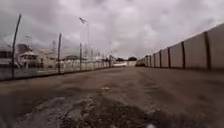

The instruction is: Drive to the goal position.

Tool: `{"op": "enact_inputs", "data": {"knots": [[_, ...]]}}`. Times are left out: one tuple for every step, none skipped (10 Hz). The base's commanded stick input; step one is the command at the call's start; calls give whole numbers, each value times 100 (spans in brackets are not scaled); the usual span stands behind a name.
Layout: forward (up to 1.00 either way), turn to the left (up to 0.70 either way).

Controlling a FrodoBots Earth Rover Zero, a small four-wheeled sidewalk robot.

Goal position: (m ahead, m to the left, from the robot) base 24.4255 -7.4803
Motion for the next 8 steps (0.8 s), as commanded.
{"op": "enact_inputs", "data": {"knots": [[60,-15],[60,-15],[60,-15],[60,-15],[60,-15],[60,-15],[60,-6],[60,0]]}}
